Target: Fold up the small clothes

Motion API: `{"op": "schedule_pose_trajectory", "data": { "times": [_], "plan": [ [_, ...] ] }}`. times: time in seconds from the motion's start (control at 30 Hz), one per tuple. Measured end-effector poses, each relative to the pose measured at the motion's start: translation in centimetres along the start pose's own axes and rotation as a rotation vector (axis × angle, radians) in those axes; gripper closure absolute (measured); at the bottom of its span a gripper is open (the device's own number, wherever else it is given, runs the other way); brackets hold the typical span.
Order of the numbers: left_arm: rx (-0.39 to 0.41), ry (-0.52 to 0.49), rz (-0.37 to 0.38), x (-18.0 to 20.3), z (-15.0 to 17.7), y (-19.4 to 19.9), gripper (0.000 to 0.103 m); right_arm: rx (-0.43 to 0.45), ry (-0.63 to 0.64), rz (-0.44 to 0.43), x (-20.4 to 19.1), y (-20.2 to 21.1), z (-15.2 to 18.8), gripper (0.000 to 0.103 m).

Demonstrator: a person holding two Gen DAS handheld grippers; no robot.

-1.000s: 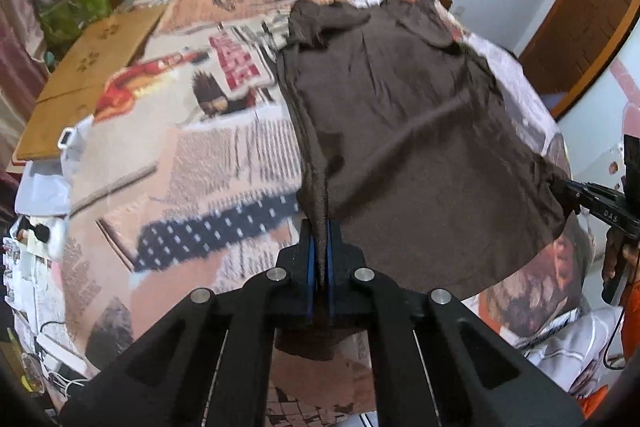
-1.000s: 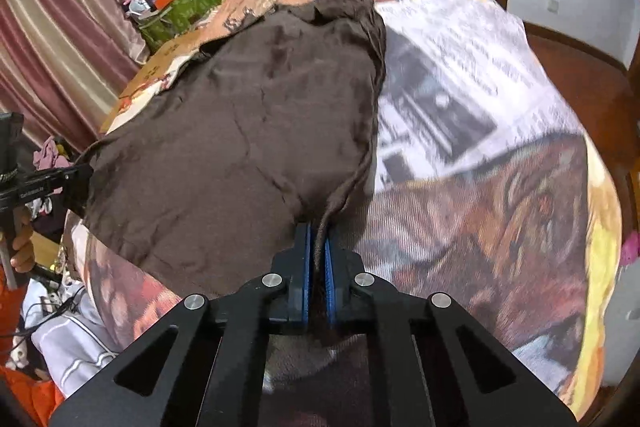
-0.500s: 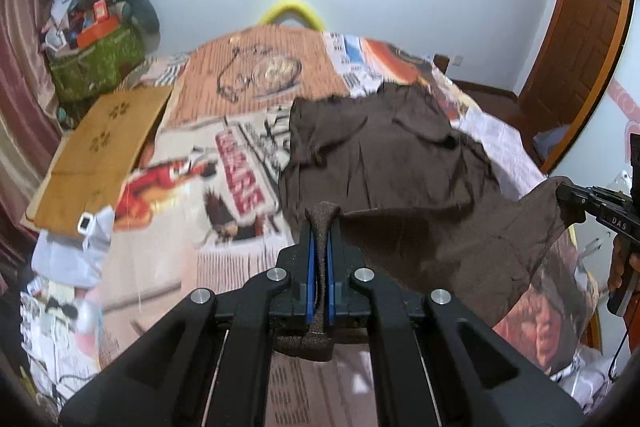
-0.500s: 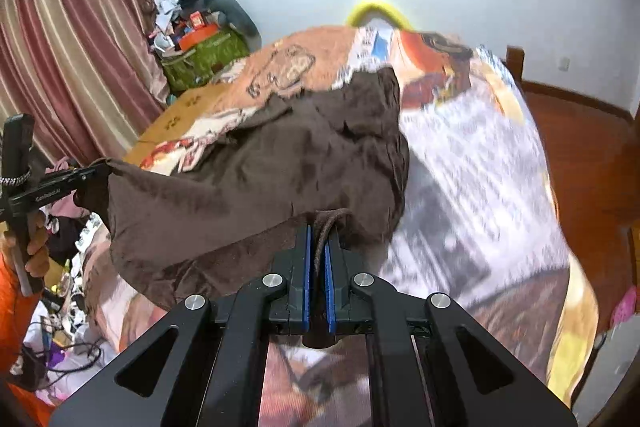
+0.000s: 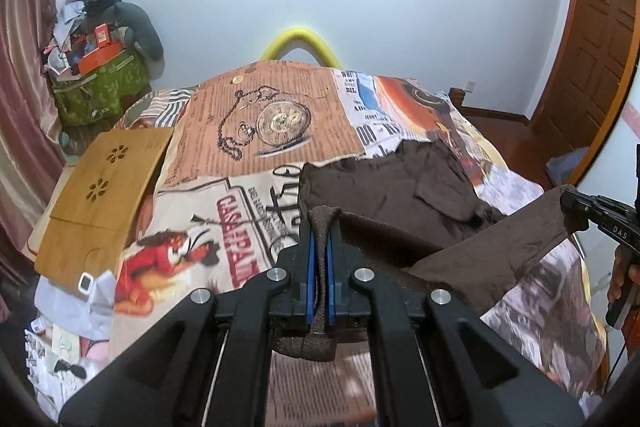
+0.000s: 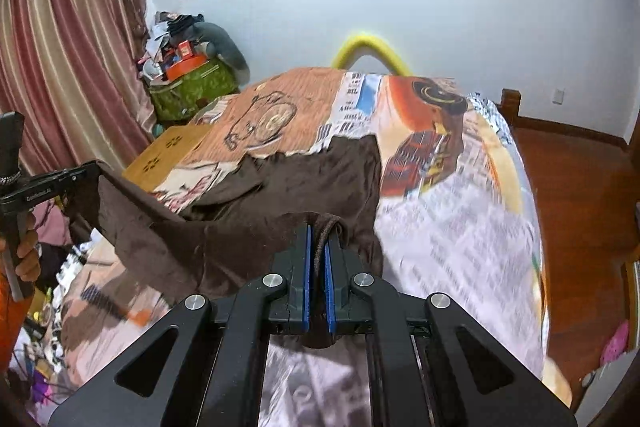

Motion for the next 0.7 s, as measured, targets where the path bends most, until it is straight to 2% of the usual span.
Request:
{"op": "schedule_pose_trajectory", "data": {
  "times": [0.2,0.33,0.5,0.7],
  "plan": [
    [-0.028,0.022,-0.007,0.3,-2.3,-5.1,0.099,-0.005,0.013,0.020,2.0,-3.0,-2.6,0.098],
    [-0.073,0.031,-0.023,0.4,-2.9,-9.3,0.099,-0.016,0.003,0.033,3.8,-5.5,-3.9,0.098],
    [-0.146,0.058,-0.037,-0.5,-2.4,-14.3,0.099,-0.064,-0.045,0.071,6.5,-9.0,-4.2,0.098],
    [-0.247,0.070,-0.064,-1.2,-0.4,-19.5,0.098,-0.139,-0.066,0.104,8.6,-12.0,-2.7,0.098]
  ]
}}
Point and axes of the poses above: each gripper's, at about its wrist camera, not at the fingertips, and y roughly against the way its jaws point, x to its right, z to its underside, the point moved 2 cm from there along -y, roughly the way its jaws point, and after that the axes turned 13 degrees about -z, right-handed, at the moved point
